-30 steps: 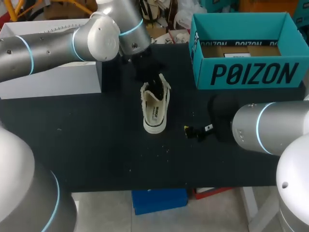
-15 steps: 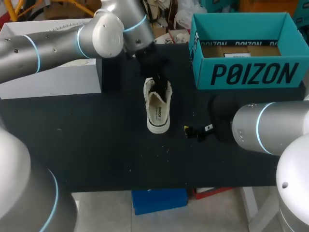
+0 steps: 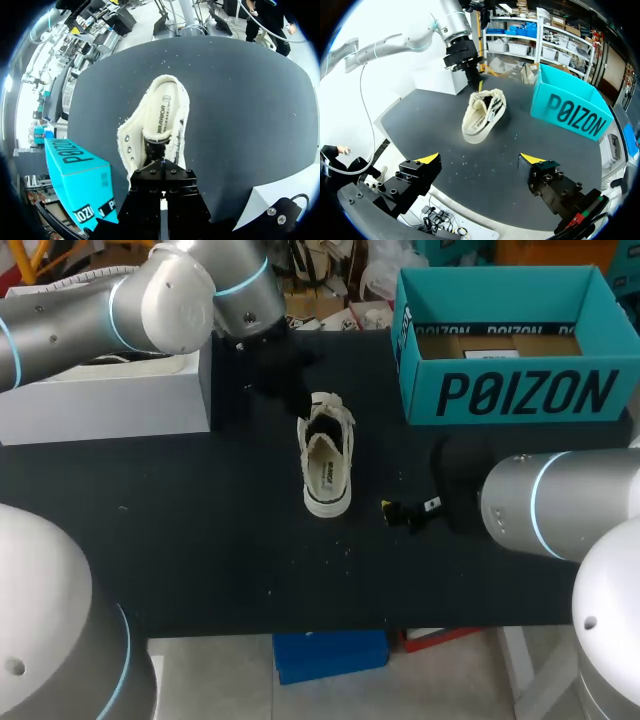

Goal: Take the shoe out of the shoebox, open the shoe tongue, remove and reinsert the insole, then place the shoe into the shoebox

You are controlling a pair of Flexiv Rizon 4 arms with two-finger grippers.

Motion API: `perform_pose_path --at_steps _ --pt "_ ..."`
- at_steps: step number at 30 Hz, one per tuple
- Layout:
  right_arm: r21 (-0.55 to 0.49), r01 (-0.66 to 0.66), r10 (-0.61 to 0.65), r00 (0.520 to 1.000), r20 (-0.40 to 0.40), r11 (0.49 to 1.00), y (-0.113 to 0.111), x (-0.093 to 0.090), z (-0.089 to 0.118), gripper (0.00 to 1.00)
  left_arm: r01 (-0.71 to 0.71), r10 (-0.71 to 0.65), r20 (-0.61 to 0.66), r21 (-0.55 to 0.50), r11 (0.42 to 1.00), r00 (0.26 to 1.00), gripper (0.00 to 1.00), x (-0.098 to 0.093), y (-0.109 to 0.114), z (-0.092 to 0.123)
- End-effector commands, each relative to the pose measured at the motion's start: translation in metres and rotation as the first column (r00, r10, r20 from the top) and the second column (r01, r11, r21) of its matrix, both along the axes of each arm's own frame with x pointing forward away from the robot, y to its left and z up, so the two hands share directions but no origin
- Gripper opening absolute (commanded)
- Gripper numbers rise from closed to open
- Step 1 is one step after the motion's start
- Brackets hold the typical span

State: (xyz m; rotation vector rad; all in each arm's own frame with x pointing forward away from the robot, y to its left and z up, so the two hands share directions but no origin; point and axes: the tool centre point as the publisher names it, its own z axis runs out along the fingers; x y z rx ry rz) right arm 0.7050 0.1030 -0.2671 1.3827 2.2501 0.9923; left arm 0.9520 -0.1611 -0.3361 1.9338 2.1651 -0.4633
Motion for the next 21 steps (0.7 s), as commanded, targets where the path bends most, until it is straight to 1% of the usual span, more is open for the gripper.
perform_pose_path --at_steps 1,4,6,9,10,11,12,13,14,15,16,21 --pt "0.002 0.002 -0.002 1.0 0.004 1.0 0.001 0.0 -0.002 1.0 0.003 -0.003 -0.005 -0.003 1.0 1.0 0.0 0.001 -0.009 -0.013" --pt "0.002 0.002 -0.002 1.0 0.004 1.0 0.001 0.0 -0.002 1.0 0.009 -0.009 -0.011 -0.009 1.0 1.0 0.0 -0.001 -0.013 -0.015" --pt "0.002 0.002 -0.002 1.0 0.004 1.0 0.001 0.0 -0.002 1.0 -0.003 0.003 -0.017 -0.013 1.0 1.0 0.0 -0.004 -0.012 -0.014" --pt "0.002 0.002 -0.002 1.0 0.004 1.0 0.001 0.0 -0.002 1.0 -0.067 0.066 -0.035 -0.027 0.997 0.997 0.0 -0.006 0.002 -0.005" --pt "0.002 0.002 -0.002 1.0 0.004 1.0 0.001 0.0 -0.002 1.0 -0.083 0.082 -0.037 -0.024 0.996 0.996 0.03 -0.007 0.006 -0.002" --pt "0.002 0.002 -0.002 1.0 0.004 1.0 0.001 0.0 -0.002 1.0 -0.093 0.092 -0.038 -0.024 0.995 0.995 0.1 -0.008 0.011 0.002" --pt "0.002 0.002 -0.002 1.0 0.004 1.0 0.001 0.0 -0.002 1.0 -0.103 0.102 -0.042 -0.023 0.994 0.994 0.15 -0.01 0.015 0.007" --pt "0.002 0.002 -0.002 1.0 0.004 1.0 0.001 0.0 -0.002 1.0 -0.117 0.116 -0.045 -0.021 0.993 0.992 0.27 -0.012 0.019 0.011" --pt "0.002 0.002 -0.002 1.0 0.004 1.0 0.001 0.0 -0.002 1.0 -0.13 0.128 -0.053 -0.023 0.991 0.99 0.41 -0.014 0.023 0.015" --pt "0.002 0.002 -0.002 1.0 0.004 1.0 0.001 0.0 -0.002 1.0 -0.154 0.152 -0.059 -0.032 0.988 0.987 0.81 -0.016 0.028 0.02" --pt "0.002 0.002 -0.002 1.0 0.004 1.0 0.001 0.0 -0.002 1.0 -0.169 0.166 -0.073 -0.042 0.985 0.984 1.0 -0.019 0.032 0.025" --pt "0.002 0.002 -0.002 1.0 0.004 1.0 0.001 0.0 -0.002 1.0 -0.272 0.269 -0.15 -0.001 0.962 0.951 1.0 -0.039 0.055 0.05"
